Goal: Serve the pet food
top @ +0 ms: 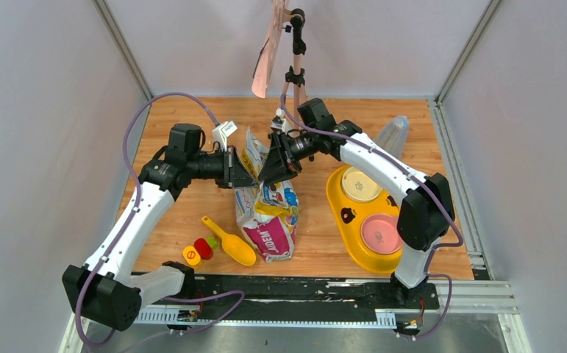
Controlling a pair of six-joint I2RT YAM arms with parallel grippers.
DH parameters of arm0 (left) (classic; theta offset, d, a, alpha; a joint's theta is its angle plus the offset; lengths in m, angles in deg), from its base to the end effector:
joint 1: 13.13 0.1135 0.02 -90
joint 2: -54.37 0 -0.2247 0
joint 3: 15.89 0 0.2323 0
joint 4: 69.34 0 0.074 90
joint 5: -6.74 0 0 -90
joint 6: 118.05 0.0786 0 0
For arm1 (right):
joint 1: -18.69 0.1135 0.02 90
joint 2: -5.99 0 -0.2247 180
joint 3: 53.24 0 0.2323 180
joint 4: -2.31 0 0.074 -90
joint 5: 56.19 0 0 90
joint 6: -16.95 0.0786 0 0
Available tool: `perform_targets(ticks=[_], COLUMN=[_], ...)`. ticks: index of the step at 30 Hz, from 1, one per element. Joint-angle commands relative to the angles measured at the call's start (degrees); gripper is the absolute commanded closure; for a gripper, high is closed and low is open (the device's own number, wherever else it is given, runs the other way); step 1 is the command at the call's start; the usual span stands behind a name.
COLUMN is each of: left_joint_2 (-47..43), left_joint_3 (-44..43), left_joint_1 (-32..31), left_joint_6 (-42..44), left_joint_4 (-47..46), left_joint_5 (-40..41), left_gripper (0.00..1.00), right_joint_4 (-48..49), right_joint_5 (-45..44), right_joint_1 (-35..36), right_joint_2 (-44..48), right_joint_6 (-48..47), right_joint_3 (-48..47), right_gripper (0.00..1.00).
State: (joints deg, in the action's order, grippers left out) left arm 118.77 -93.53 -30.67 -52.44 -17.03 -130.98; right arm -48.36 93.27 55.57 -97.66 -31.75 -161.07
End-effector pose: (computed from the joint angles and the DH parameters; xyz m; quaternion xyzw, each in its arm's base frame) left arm 0.2185 -0.1301 0.2894 0.1243 0.8346 -0.4817 0.2365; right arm 0.2659 0.2841 0.2662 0.1526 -0.8130 -0.5604 0.0406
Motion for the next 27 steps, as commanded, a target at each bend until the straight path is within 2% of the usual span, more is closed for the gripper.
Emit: perform_targets(ticks=[1, 12, 14, 18, 20, 21, 23, 27], left_joint_2=[-1.03, -1.37, -1.38, -0.15, 0.84, 1.22, 2.26, 3.99], left_joint_3=[-1.71, -1.93, -2.68, -7.07, -9.25, -9.80, -11.02, -11.21], left_joint_1=[-0.13, -0.05, -0.04, 0.53, 1.37, 1.55, 1.72, 1.72], left_joint_6=[0.77, 0.61, 0.18, -1.59, -2.75, -3.11, -3.56, -4.01], left_joint_4=[-0.95, -0.99, -1.03, 2.41, 4.31, 5.04, 5.22, 5.71], left_joint_5=[-0.53, -0.57, -0.69, 2.73, 3.64, 3.71, 2.62, -0.06], left_gripper=[1.00, 1.00, 1.00, 0.99, 0.86, 0.78, 0.72, 0.75], right_joint_4=[1.42, 0.45, 0.44, 0.75, 0.99, 0.94, 0.42, -1.97], right_joint_5=[2.73, 0.43, 0.53, -0.06, -0.41, -0.47, -1.65, -5.40], right_joint_1=[-0.65, -0.85, -0.89, -1.26, -1.09, -0.93, -0.70, -0.50], right_joint_2=[3.75, 3.70, 3.55, 3.89, 3.00, 2.26, 0.73, -0.67], right_joint_6=[-0.43, -1.09, -1.66, -1.24, -0.69, -0.64, -0.09, -0.26], right_joint_3=[0.71, 0.92, 0.17, -1.53, -3.64, -4.94, -7.04, -9.13], right_gripper=[0.60, 0.68, 0.64, 0.42, 0.32, 0.30, 0.30, 0.36])
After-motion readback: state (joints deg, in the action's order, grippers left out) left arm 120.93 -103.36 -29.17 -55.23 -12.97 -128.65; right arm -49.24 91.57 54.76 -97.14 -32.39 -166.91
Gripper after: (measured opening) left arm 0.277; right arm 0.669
